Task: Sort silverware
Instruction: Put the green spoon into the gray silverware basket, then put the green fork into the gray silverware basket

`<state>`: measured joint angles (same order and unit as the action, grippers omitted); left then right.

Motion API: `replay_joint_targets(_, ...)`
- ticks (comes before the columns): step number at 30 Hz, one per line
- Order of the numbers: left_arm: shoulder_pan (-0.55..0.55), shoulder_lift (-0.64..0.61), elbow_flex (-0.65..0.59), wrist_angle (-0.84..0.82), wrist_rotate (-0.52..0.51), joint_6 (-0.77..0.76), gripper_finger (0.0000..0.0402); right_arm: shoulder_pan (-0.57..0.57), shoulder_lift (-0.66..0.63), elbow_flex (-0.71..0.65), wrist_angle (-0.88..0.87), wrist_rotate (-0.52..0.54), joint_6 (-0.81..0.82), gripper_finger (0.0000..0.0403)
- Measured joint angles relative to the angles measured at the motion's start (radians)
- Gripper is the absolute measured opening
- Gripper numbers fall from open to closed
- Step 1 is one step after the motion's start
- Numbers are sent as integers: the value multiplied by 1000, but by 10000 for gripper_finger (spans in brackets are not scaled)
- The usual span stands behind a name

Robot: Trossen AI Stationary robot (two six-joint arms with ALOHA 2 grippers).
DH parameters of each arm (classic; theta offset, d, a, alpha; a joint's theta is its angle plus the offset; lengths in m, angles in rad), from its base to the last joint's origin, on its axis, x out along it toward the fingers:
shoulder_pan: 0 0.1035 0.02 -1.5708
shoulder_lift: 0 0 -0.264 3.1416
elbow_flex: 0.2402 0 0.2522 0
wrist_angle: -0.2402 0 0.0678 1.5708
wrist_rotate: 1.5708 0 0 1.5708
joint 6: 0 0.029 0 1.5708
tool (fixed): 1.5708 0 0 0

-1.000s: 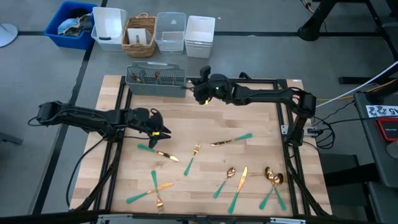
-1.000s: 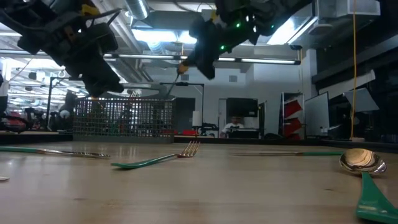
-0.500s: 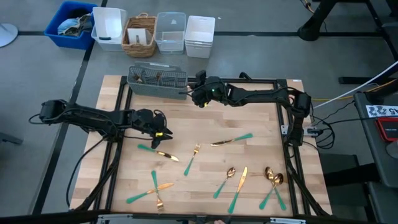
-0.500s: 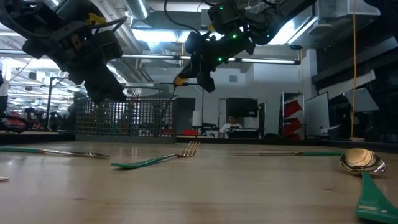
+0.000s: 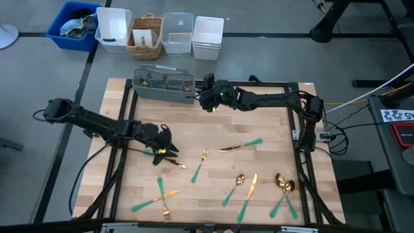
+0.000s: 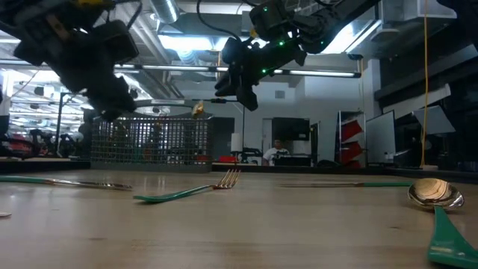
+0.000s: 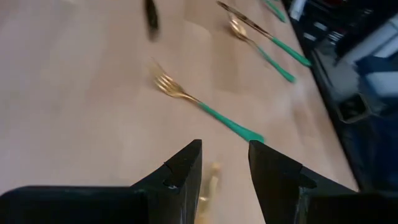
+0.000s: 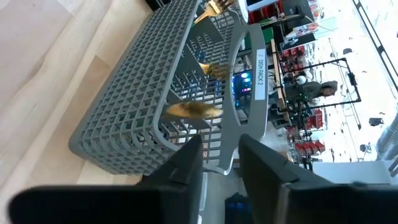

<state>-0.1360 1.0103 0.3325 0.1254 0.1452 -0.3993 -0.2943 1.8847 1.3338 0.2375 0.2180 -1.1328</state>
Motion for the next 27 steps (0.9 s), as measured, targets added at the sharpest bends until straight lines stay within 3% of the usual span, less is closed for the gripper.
replay_joint_targets(6, -157, 0, 0, 36, -1, -71, 125, 17, 0, 0, 1, 37, 27, 135)
replay_joint_targets(10, -268, 0, 0, 145, -31, -86, 125, 66, 0, 0, 14, 176, 45, 135)
replay_joint_targets(17, -435, 0, 0, 243, -127, 34, 125, 171, -1, 0, 29, 406, 66, 135)
replay_joint_targets(21, -497, 23, 0, 297, -167, 68, 125, 238, -2, 0, 19, 501, 189, 136)
replay_joint_targets(27, -563, 173, 34, 332, -168, 108, 125, 349, -2, 0, -30, 523, 438, 136)
